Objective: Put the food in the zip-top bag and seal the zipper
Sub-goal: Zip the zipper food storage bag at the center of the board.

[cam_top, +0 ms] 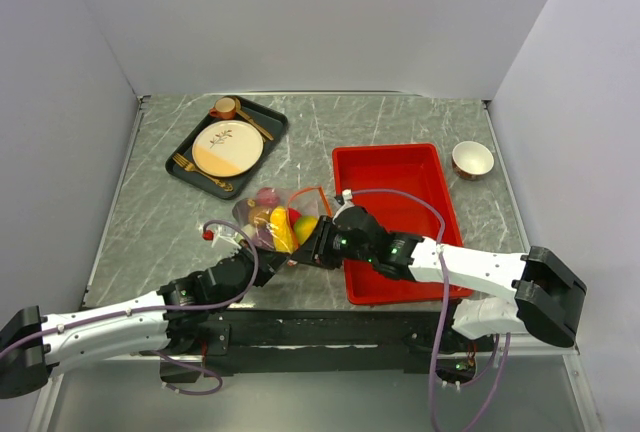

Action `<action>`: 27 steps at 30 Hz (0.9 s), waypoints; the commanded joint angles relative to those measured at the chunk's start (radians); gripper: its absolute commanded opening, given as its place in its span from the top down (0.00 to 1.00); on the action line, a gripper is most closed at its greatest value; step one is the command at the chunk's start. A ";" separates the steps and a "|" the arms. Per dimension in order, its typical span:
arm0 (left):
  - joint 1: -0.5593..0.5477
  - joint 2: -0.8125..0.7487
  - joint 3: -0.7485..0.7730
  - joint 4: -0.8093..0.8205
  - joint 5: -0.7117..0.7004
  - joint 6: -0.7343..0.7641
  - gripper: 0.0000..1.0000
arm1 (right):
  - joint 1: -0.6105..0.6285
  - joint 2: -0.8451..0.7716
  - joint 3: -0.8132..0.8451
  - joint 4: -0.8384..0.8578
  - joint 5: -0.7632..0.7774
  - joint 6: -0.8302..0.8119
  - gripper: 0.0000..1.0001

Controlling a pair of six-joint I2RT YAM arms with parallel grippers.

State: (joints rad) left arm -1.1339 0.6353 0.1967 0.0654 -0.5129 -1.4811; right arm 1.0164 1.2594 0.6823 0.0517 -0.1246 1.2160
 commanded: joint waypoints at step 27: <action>-0.004 0.009 0.018 0.062 -0.012 0.025 0.99 | 0.010 0.001 -0.049 0.077 -0.023 0.089 0.62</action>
State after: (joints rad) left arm -1.1339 0.6521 0.1959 0.0742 -0.5129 -1.4769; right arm 1.0168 1.2613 0.6334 0.0940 -0.1482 1.2827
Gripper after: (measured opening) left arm 0.015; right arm 0.367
